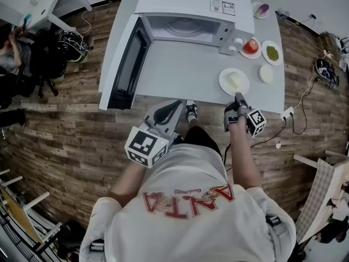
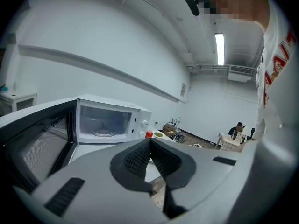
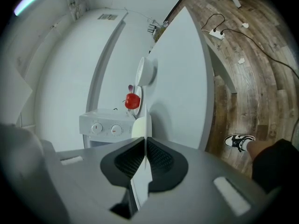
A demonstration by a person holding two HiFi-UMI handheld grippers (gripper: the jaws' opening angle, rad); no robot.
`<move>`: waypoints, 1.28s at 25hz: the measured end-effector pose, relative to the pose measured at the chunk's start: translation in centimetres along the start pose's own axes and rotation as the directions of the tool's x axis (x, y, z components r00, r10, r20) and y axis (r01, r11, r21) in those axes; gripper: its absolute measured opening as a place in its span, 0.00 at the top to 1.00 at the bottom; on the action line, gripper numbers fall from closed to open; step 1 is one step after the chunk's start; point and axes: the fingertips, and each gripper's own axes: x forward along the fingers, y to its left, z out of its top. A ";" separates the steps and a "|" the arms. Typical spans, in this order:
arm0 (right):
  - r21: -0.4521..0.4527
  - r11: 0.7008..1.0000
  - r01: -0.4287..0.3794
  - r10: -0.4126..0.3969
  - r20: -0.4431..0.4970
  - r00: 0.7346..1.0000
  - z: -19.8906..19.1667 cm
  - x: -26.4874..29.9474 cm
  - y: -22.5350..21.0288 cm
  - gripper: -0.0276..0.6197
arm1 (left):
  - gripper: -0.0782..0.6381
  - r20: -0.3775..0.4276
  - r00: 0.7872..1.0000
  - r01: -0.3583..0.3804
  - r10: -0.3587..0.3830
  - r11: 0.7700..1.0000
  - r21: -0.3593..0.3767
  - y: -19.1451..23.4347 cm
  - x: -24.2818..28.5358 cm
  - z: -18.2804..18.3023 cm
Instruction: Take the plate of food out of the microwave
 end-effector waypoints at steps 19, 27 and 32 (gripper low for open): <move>-0.606 0.788 0.105 -0.290 -0.216 0.932 -2.0 1.1 1.2 0.58 | 0.88 0.020 1.000 -0.006 0.006 0.999 -0.032 0.1 0.8 0.2; -0.842 0.534 0.070 -0.458 -0.219 0.862 -2.9 0.5 -0.8 0.51 | 0.88 0.027 1.000 -0.005 0.007 0.998 -0.058 0.1 1.3 0.5; -0.873 0.487 0.024 -0.442 -0.222 0.869 -2.8 -0.2 0.9 0.51 | 0.88 0.040 0.999 0.003 -0.001 0.998 -0.063 0.1 2.0 0.9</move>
